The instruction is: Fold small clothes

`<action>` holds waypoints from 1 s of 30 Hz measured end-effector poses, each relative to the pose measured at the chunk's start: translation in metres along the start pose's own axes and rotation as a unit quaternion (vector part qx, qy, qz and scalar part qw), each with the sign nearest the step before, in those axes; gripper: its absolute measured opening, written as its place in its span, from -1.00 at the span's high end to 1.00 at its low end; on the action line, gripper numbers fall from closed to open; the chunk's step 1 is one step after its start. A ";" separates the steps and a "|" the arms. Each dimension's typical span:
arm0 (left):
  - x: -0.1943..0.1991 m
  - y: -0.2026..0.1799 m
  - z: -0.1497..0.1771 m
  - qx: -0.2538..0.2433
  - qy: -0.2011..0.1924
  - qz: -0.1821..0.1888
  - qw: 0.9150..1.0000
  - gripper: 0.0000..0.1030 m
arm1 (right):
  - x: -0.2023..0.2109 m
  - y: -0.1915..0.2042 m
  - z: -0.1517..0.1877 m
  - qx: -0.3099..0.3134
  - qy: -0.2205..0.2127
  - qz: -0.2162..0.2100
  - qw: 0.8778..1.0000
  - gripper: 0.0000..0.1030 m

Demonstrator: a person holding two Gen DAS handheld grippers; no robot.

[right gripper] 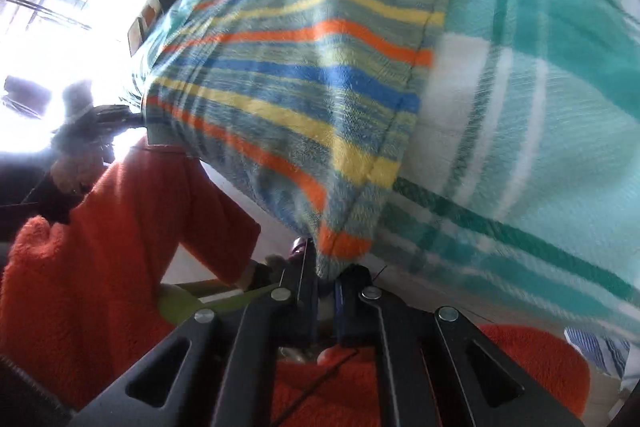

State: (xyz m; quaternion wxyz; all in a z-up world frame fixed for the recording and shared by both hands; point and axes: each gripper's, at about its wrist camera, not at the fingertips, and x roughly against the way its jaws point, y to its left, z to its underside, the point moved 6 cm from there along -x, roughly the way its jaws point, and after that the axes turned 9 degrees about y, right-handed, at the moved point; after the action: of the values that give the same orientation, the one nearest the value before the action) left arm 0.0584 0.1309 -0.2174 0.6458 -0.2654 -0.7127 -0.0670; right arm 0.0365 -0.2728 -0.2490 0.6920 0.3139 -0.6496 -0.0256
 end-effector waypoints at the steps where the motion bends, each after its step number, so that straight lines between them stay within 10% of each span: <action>1: 0.003 0.003 0.006 0.001 0.002 -0.009 1.000 0.95 | 0.006 -0.001 0.004 -0.005 -0.004 0.004 1.000 0.88; 7: -0.013 0.016 0.000 0.035 0.002 -0.017 0.999 0.93 | 0.006 -0.013 0.005 -0.043 -0.008 0.020 0.999 0.88; 9: -0.025 0.016 -0.009 0.054 0.009 -0.025 0.998 0.65 | -0.002 -0.019 0.002 -0.061 -0.001 0.026 0.998 0.88; 11: -0.029 0.015 -0.013 0.062 0.000 -0.022 0.998 -0.19 | -0.011 -0.018 -0.005 -0.075 0.002 0.020 0.997 0.88; 14: -0.027 0.012 -0.018 0.085 -0.031 0.000 0.996 -0.50 | -0.006 -0.020 -0.001 -0.078 -0.006 0.024 0.997 0.79; 16: -0.026 0.017 -0.019 0.097 -0.039 0.017 0.994 -0.42 | -0.003 -0.022 0.001 -0.078 -0.009 0.031 0.996 0.66; 19: -0.038 0.016 -0.024 0.099 -0.012 0.036 0.994 0.90 | -0.008 -0.022 -0.003 -0.071 -0.011 0.020 0.997 0.65; 20: -0.041 0.015 -0.024 0.096 -0.004 0.024 0.995 0.93 | -0.011 -0.023 -0.004 -0.070 -0.008 0.022 0.997 0.90; 30: -0.054 0.004 -0.034 0.104 0.051 -0.092 0.989 0.95 | -0.016 -0.041 0.005 -0.166 0.010 0.070 0.984 0.91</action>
State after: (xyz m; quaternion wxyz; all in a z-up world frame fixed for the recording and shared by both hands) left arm 0.0920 0.1033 -0.2643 0.6964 -0.1260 -0.7036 -0.0646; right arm 0.0451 -0.3007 -0.2824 0.7409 0.1487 -0.6498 -0.0813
